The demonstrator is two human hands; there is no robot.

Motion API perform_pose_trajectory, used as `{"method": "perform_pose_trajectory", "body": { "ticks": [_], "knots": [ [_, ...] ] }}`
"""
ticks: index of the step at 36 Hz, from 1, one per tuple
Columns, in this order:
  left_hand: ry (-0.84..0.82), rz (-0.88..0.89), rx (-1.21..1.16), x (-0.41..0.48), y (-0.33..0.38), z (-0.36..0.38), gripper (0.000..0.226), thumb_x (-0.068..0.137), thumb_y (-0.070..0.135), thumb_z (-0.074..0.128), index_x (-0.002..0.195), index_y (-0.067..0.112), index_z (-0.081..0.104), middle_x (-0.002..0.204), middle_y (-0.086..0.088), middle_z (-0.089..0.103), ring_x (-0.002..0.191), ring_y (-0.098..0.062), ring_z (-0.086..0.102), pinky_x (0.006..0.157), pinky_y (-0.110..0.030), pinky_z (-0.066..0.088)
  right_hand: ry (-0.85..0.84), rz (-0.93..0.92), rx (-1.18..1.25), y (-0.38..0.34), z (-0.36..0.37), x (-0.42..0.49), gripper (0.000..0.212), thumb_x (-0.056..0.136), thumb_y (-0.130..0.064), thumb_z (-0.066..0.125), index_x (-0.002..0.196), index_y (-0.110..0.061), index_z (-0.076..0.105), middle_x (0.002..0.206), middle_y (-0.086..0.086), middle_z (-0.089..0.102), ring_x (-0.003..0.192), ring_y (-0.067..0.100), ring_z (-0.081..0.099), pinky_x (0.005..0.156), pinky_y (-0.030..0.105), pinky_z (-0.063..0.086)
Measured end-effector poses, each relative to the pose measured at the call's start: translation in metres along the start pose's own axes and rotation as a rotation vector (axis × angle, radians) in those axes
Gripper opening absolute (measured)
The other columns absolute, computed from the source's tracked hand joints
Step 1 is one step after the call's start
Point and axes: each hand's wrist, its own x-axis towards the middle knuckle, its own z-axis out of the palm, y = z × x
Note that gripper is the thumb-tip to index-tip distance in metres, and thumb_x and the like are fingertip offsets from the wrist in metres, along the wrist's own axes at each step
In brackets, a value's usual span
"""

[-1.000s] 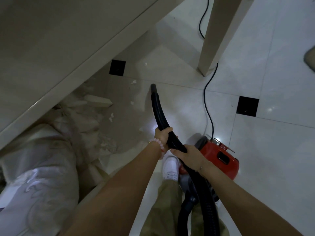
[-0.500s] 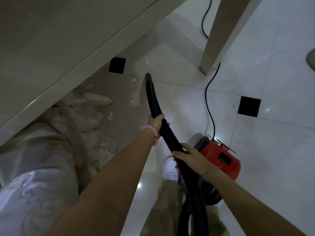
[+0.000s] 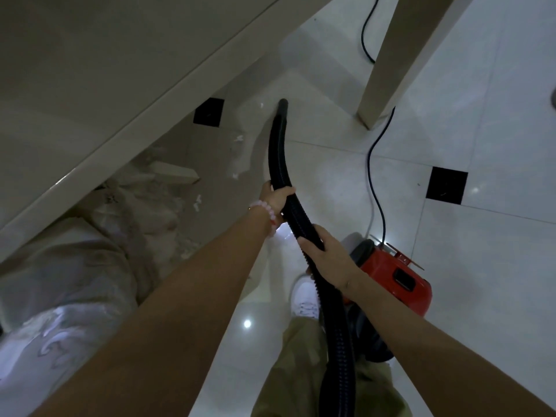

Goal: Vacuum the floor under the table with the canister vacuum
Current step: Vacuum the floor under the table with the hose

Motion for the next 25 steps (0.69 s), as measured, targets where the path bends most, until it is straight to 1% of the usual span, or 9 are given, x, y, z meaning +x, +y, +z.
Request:
{"method": "perform_pose_trajectory", "body": {
  "ticks": [2, 5, 9, 12, 15, 17, 21, 23, 25],
  "knots": [
    [0.015, -0.008, 0.011, 0.003, -0.002, -0.001, 0.056, 0.089, 0.011, 0.06, 0.14, 0.012, 0.035, 0.128, -0.021, 0.054, 0.099, -0.029, 0.059, 0.067, -0.037, 0.055, -0.006, -0.001, -0.01, 0.0, -0.001, 0.001, 0.018, 0.096, -0.025, 0.05, 0.113, -0.018, 0.05, 0.07, 0.001, 0.051, 0.056, 0.018, 0.052, 0.055, 0.027, 0.047],
    [0.073, 0.019, 0.008, 0.005, -0.007, 0.001, 0.053, 0.086, 0.011, 0.058, 0.136, 0.01, 0.04, 0.12, -0.021, 0.056, 0.098, -0.032, 0.06, 0.077, -0.043, 0.056, -0.029, -0.003, -0.014, 0.002, -0.002, 0.001, 0.019, 0.096, -0.025, 0.05, 0.114, -0.019, 0.051, 0.07, 0.002, 0.051, 0.056, 0.018, 0.051, 0.055, 0.026, 0.046],
    [0.171, 0.071, 0.07, 0.019, -0.019, -0.003, 0.064, 0.067, 0.025, 0.053, 0.128, 0.006, 0.045, 0.118, -0.024, 0.06, 0.105, -0.038, 0.062, 0.093, -0.051, 0.052, -0.056, -0.003, -0.014, 0.001, -0.001, 0.0, 0.021, 0.096, -0.024, 0.05, 0.117, -0.018, 0.051, 0.069, 0.003, 0.052, 0.055, 0.015, 0.049, 0.052, 0.02, 0.047],
    [0.233, 0.068, 0.112, 0.018, -0.019, -0.005, 0.05, 0.081, 0.02, 0.054, 0.126, 0.0, 0.047, 0.119, -0.021, 0.06, 0.1, -0.031, 0.061, 0.097, -0.044, 0.05, -0.061, -0.017, -0.038, 0.001, 0.0, 0.002, 0.022, 0.097, -0.025, 0.049, 0.117, -0.016, 0.052, 0.069, 0.002, 0.052, 0.055, 0.015, 0.049, 0.05, 0.018, 0.045],
    [0.301, 0.083, 0.18, 0.013, -0.012, -0.005, 0.039, 0.093, 0.012, 0.048, 0.128, -0.003, 0.044, 0.11, -0.014, 0.055, 0.11, -0.031, 0.057, 0.099, -0.039, 0.047, -0.063, -0.018, -0.026, 0.001, 0.002, 0.007, 0.023, 0.096, -0.025, 0.05, 0.117, -0.016, 0.052, 0.068, 0.001, 0.051, 0.054, 0.015, 0.048, 0.052, 0.022, 0.045],
    [0.334, 0.093, 0.188, 0.013, -0.009, -0.007, 0.039, 0.093, 0.012, 0.047, 0.129, -0.005, 0.043, 0.114, -0.015, 0.055, 0.113, -0.031, 0.056, 0.099, -0.036, 0.046, -0.062, -0.021, -0.034, 0.0, 0.003, 0.011, 0.022, 0.096, -0.025, 0.05, 0.116, -0.016, 0.053, 0.067, 0.0, 0.051, 0.054, 0.015, 0.049, 0.053, 0.024, 0.046],
    [0.339, 0.083, 0.155, 0.018, -0.007, -0.005, 0.043, 0.095, 0.02, 0.046, 0.132, -0.002, 0.042, 0.132, -0.014, 0.053, 0.11, -0.028, 0.054, 0.1, -0.03, 0.039, -0.057, -0.016, -0.037, -0.002, 0.002, 0.016, 0.024, 0.096, -0.025, 0.05, 0.118, -0.016, 0.053, 0.067, 0.0, 0.052, 0.054, 0.015, 0.049, 0.047, 0.017, 0.044],
    [0.344, 0.085, 0.165, 0.024, -0.008, -0.005, 0.049, 0.092, 0.023, 0.048, 0.133, -0.001, 0.041, 0.128, -0.008, 0.053, 0.113, -0.028, 0.054, 0.1, -0.032, 0.04, -0.054, -0.008, -0.029, -0.003, 0.002, 0.018, 0.024, 0.096, -0.025, 0.05, 0.118, -0.016, 0.053, 0.067, 0.001, 0.052, 0.053, 0.016, 0.049, 0.044, 0.015, 0.043],
    [0.324, 0.083, 0.14, 0.024, -0.008, -0.006, 0.055, 0.087, 0.028, 0.049, 0.131, -0.003, 0.043, 0.13, -0.01, 0.054, 0.114, -0.028, 0.054, 0.099, -0.033, 0.041, -0.053, -0.004, -0.033, -0.003, 0.002, 0.017, 0.024, 0.096, -0.025, 0.05, 0.118, -0.016, 0.053, 0.067, 0.001, 0.052, 0.053, 0.016, 0.049, 0.044, 0.015, 0.043]
  ]
}}
